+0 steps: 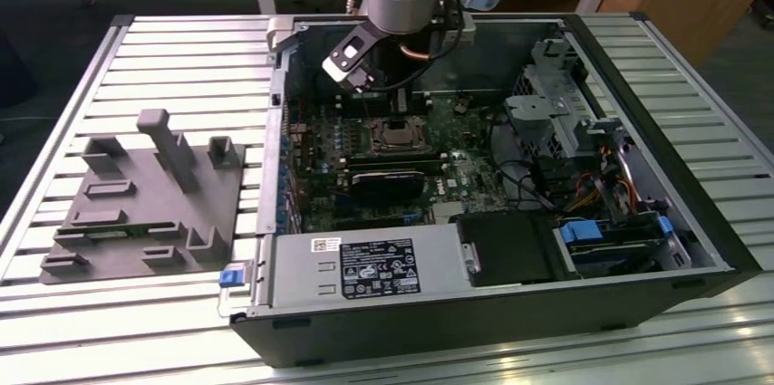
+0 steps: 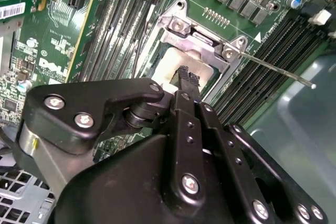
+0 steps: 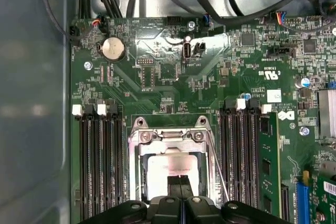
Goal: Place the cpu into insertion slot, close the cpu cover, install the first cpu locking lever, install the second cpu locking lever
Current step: 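Close the cpu cover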
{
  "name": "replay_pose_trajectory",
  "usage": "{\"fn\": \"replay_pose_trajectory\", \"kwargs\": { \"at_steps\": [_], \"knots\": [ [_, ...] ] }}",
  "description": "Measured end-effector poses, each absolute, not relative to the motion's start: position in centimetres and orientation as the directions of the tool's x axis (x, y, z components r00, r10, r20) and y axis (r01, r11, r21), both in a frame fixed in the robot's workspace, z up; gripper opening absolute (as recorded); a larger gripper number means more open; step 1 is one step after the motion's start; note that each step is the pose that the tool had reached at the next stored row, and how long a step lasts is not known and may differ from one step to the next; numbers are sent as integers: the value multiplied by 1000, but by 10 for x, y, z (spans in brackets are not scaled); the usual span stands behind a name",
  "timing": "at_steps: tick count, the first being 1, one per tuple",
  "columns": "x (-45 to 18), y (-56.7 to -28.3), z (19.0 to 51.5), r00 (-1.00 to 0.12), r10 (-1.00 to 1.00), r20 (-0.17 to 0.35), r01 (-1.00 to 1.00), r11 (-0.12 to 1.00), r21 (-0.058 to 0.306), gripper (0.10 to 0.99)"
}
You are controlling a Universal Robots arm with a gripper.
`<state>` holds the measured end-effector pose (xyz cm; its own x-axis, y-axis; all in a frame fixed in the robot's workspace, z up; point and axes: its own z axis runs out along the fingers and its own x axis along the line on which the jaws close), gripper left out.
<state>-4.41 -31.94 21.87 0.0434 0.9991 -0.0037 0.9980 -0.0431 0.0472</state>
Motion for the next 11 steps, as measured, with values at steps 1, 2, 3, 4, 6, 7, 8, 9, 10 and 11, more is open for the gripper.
{"fn": "replay_pose_trajectory", "kwargs": {
  "at_steps": [1, 2, 3, 4, 6, 7, 8, 9, 10, 11],
  "knots": [
    [-44, -319, 219, 43, 999, -4, 998, -43, 47, 106],
    [-44, -319, 219, 43, 999, -4, 998, -43, 47, 106],
    [-44, -319, 219, 43, 999, -4, 998, -43, 47, 106],
    [-44, -319, 219, 43, 999, -4, 998, -43, 47, 106],
    [-44, -319, 219, 23, 1000, -4, 999, -22, 47, 106],
    [-44, -319, 219, 4, 1000, -4, 999, -4, 47, 106],
    [-44, -319, 219, -14, 1000, -4, 999, 14, 47, 106],
    [-44, -319, 219, -33, 999, -4, 998, 33, 47, 106],
    [-44, -319, 219, -51, 999, -4, 998, 51, 47, 106],
    [-44, -319, 219, -69, 998, -4, 997, 69, 47, 106]
  ]
}}
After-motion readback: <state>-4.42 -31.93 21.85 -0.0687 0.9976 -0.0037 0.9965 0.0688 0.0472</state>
